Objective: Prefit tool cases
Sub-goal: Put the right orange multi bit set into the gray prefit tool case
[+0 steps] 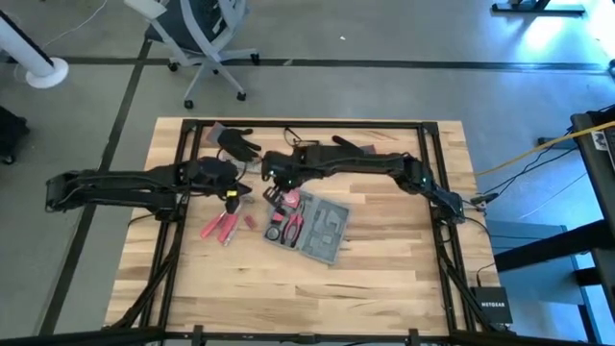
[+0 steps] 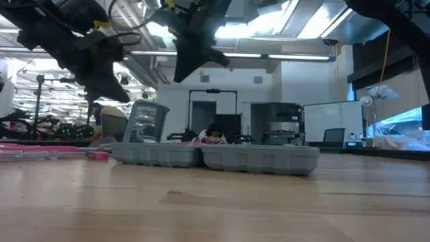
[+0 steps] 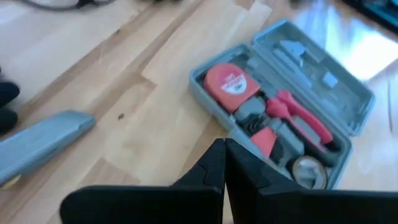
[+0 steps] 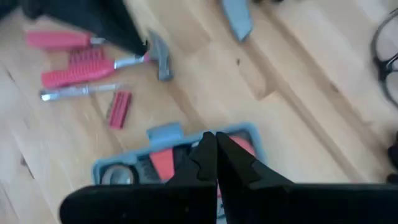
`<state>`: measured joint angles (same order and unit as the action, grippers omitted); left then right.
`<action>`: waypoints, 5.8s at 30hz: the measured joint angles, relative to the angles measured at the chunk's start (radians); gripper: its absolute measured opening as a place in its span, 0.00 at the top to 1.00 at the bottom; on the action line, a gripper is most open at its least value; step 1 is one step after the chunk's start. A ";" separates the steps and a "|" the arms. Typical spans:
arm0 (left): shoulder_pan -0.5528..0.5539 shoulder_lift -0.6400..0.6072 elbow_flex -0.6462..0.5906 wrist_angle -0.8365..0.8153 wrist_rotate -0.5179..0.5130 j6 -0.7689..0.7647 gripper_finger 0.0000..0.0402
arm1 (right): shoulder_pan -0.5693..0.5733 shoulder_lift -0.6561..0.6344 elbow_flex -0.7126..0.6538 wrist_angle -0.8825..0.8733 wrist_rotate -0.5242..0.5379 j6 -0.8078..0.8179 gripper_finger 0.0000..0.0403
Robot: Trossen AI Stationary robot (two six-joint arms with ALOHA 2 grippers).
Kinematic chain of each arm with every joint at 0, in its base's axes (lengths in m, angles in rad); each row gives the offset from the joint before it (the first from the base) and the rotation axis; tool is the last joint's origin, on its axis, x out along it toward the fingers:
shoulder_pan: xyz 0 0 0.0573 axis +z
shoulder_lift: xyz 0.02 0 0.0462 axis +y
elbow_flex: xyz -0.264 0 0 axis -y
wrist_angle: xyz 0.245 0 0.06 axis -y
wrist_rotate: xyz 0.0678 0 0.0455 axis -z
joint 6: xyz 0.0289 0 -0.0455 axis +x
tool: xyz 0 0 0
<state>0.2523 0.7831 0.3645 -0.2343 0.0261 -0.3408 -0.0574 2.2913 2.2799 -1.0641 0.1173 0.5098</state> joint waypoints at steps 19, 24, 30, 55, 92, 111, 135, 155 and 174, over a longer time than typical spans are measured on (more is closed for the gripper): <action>-0.005 0.020 0.124 -0.273 0.181 -0.123 0.76 | 0.026 -0.033 -0.074 -0.163 -0.022 -0.090 1.00; -0.037 0.084 0.171 -0.251 0.197 -0.116 0.69 | 0.015 -0.090 -0.076 -0.208 0.023 -0.174 1.00; -0.052 0.207 0.334 -0.265 0.140 -0.010 0.67 | -0.025 -0.210 -0.154 -0.210 0.059 -0.225 1.00; -0.053 0.565 0.447 -0.593 -0.043 -0.278 0.67 | 0.051 -0.821 -1.180 0.587 -0.044 0.264 1.00; -0.257 0.655 0.433 -0.454 0.006 -0.357 0.67 | -0.022 -0.821 -1.222 0.597 -0.190 0.140 1.00; -0.189 0.646 0.433 -0.460 0.031 -0.235 0.66 | -0.021 -0.813 -1.222 0.617 -0.189 0.172 1.00; -0.116 0.647 0.369 -0.477 0.085 -0.181 0.13 | -0.022 -0.813 -1.222 0.626 -0.190 0.178 1.00; -0.128 0.647 0.485 -0.643 0.024 -0.202 0.13 | -0.022 -0.774 -1.222 0.666 -0.192 0.192 1.00; -0.345 0.869 0.526 -0.510 -0.063 -0.387 0.13 | -0.021 -0.735 -1.222 0.705 -0.311 0.199 1.00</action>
<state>-0.0926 1.6517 0.8902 -0.7448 -0.0365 -0.7278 -0.0788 1.5566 1.0580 -0.3588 -0.1937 0.7088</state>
